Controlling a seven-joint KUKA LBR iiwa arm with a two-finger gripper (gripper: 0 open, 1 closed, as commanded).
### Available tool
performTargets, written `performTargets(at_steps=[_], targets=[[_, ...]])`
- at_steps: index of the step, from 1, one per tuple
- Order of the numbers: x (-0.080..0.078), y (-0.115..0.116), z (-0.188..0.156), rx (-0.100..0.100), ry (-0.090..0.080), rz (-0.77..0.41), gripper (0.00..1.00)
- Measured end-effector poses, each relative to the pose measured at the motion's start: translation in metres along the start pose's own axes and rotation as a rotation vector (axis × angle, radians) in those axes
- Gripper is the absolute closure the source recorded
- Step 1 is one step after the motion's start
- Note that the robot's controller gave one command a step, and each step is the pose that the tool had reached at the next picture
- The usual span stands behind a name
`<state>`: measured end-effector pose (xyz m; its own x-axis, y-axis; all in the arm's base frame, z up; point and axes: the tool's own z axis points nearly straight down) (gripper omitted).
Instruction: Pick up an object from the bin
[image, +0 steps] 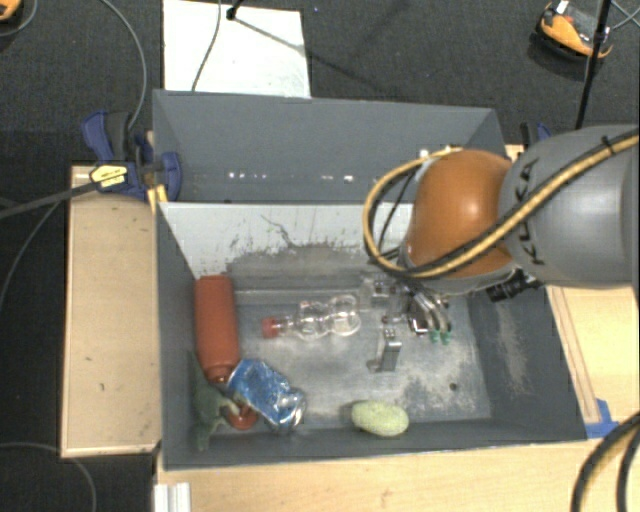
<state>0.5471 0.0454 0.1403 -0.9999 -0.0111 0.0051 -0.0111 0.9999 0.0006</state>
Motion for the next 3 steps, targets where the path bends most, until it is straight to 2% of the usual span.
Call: performTargets(at_steps=[1, 2, 3], targets=[[-0.001, 0.000, -0.004, 0.000, -0.007, 0.001, 0.00], [-0.026, 0.040, 0.033, 0.000, -0.018, 0.026, 0.00], [-0.019, 0.069, 0.064, -0.004, -0.003, 0.058, 0.00]])
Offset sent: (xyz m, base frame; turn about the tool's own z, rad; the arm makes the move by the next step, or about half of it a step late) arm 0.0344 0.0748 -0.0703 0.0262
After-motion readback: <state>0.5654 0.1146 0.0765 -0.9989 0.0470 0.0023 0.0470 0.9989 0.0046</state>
